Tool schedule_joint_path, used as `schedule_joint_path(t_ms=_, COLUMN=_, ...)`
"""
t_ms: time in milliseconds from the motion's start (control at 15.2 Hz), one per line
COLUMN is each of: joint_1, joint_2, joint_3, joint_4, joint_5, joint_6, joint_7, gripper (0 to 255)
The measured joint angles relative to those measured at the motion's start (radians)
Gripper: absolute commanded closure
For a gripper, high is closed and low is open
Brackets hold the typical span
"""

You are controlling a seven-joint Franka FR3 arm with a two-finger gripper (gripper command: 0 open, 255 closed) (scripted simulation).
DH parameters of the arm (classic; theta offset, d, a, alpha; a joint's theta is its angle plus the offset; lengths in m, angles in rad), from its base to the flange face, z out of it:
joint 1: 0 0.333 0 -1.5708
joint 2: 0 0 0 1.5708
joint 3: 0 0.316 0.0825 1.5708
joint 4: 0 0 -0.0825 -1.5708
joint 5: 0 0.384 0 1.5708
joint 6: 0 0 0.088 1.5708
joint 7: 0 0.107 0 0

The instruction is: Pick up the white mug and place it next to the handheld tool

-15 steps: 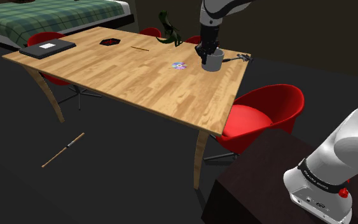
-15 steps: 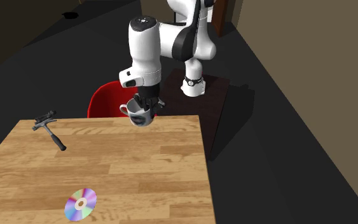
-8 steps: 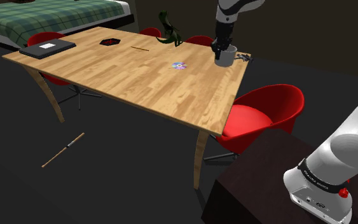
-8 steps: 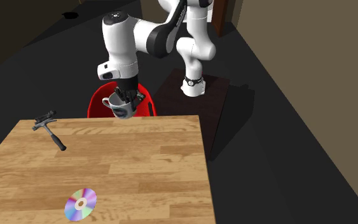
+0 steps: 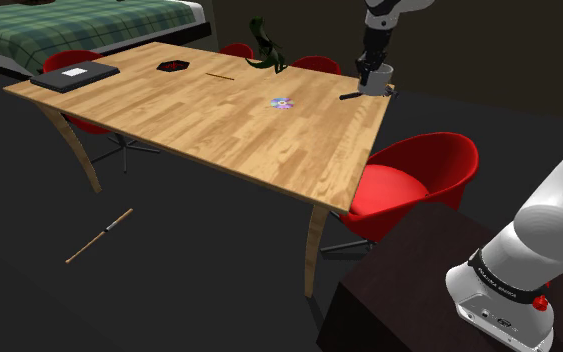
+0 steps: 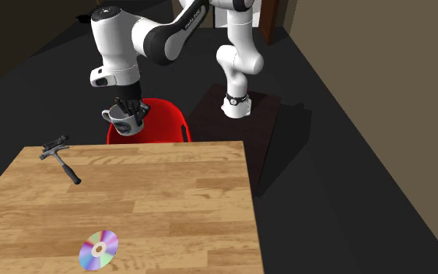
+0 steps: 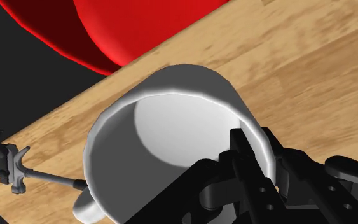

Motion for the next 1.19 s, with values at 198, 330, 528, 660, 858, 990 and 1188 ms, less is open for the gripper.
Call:
schedule_joint_path(t_ms=198, joint_1=-0.037, joint_2=0.022, joint_3=-0.027, joint_4=0.025, joint_5=0.010, joint_6=-0.001, joint_7=-0.067, gripper=255)
schedule_joint_path(t_ms=330, joint_1=-0.062, joint_2=0.049, joint_3=-0.044, joint_4=0.066, joint_5=0.019, joint_6=-0.015, joint_7=-0.112, gripper=255)
schedule_joint_path(t_ms=528, joint_1=-0.085, joint_2=0.083, joint_3=-0.058, joint_4=0.087, joint_5=0.029, joint_6=-0.002, joint_7=-0.151, gripper=255)
schedule_joint_path(t_ms=660, joint_1=-0.090, joint_2=0.093, joint_3=-0.060, joint_4=0.075, joint_5=0.031, joint_6=0.020, joint_7=-0.159, gripper=255)
schedule_joint_path(t_ms=858, joint_1=-0.090, joint_2=0.102, joint_3=-0.060, joint_4=0.049, joint_5=0.033, joint_6=0.056, joint_7=-0.160, gripper=255)
schedule_joint_path(t_ms=990, joint_1=-0.091, joint_2=0.106, joint_3=-0.060, joint_4=0.029, joint_5=0.034, joint_6=0.079, joint_7=-0.162, gripper=255)
schedule_joint_path(t_ms=1188, joint_1=-0.090, joint_2=0.114, joint_3=-0.059, joint_4=-0.002, joint_5=0.035, joint_6=0.118, joint_7=-0.161, gripper=255)
